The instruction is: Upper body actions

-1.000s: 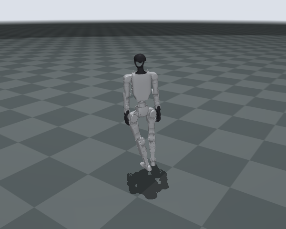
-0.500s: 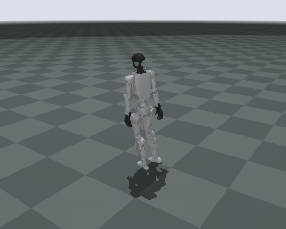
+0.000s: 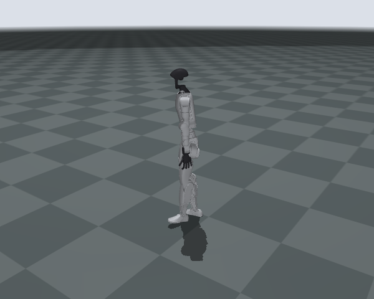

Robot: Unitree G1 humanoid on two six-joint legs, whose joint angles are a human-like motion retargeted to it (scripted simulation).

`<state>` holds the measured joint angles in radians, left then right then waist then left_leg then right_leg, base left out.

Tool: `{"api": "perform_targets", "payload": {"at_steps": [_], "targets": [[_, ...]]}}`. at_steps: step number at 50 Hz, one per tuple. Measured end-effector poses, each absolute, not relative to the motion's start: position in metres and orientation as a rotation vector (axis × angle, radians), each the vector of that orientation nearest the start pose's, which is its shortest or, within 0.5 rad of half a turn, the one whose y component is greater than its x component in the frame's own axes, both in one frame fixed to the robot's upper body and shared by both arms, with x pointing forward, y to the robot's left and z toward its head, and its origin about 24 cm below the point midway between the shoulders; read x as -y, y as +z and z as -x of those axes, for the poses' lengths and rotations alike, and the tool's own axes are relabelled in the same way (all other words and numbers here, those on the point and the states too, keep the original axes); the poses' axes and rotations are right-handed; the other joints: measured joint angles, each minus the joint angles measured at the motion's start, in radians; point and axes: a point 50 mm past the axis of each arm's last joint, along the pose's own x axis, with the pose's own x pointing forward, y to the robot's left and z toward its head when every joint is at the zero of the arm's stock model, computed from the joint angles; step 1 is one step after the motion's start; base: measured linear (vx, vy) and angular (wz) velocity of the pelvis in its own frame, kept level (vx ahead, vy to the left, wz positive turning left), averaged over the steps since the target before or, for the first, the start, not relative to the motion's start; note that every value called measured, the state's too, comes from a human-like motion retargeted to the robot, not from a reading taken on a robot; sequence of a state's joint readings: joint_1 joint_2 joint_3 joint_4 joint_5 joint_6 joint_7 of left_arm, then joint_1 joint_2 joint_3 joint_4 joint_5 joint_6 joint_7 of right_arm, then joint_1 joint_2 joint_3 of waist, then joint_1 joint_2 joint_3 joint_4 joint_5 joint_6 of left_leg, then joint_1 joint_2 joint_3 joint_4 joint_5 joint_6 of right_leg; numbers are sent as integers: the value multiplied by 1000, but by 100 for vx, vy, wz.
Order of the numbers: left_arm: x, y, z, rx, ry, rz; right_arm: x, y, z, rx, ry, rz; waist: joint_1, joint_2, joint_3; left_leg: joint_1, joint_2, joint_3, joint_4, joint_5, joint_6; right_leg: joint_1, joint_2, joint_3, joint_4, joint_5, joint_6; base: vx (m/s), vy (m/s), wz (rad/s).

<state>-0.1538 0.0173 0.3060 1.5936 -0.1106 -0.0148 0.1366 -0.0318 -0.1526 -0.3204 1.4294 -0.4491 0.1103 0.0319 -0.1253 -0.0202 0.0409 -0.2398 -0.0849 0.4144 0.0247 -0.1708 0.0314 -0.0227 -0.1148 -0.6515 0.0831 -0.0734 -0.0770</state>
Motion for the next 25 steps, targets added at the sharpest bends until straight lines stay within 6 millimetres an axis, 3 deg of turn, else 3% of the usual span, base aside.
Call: {"api": "perform_targets", "payload": {"at_steps": [3,5,10,12,17,20,22,25], "targets": [[-163,-175,-76,-1426,355,154,221,-176,-24,-1580,-67,188,9,12,-20,30,21,230,0,-12,-56,30,6,-167,-25,-24,10,-44,9,301],[-160,-174,-83,-1409,337,141,219,-176,-8,-1628,-84,172,19,16,-37,37,23,296,15,-3,-68,49,2,-293,-38,-36,25,-44,13,313],[-149,-172,-99,-1349,313,160,211,-176,24,-1726,-95,138,100,-9,-71,27,20,242,112,36,-57,72,-22,-529,-70,-46,56,-41,15,246],[-147,-172,-100,-1337,328,185,207,-176,29,-1745,-82,132,131,-31,-85,51,32,289,132,43,-47,75,-34,-605,-81,-45,66,-36,16,197],[-148,-175,-84,-1360,399,248,205,-177,25,-1728,-66,151,154,-62,-129,133,77,453,129,52,-20,88,-38,-791,-105,-38,104,-18,12,192],[-152,-178,-63,-1417,435,256,208,-177,23,-1713,-79,152,123,-41,-161,149,86,418,109,101,-18,105,-16,-880,-97,-41,130,-2,21,186],[-156,-179,-53,-1448,445,242,210,-177,21,-1703,-96,143,123,-3,-163,167,88,354,56,91,-114,126,34,-917,-85,-52,140,-2,27,113],[-156,-180,-44,-1481,440,224,216,-176,20,-1696,-121,138,153,19,-152,189,60,306,8,62,-89,163,57,-919,-66,-42,129,-1,28,60]]}}
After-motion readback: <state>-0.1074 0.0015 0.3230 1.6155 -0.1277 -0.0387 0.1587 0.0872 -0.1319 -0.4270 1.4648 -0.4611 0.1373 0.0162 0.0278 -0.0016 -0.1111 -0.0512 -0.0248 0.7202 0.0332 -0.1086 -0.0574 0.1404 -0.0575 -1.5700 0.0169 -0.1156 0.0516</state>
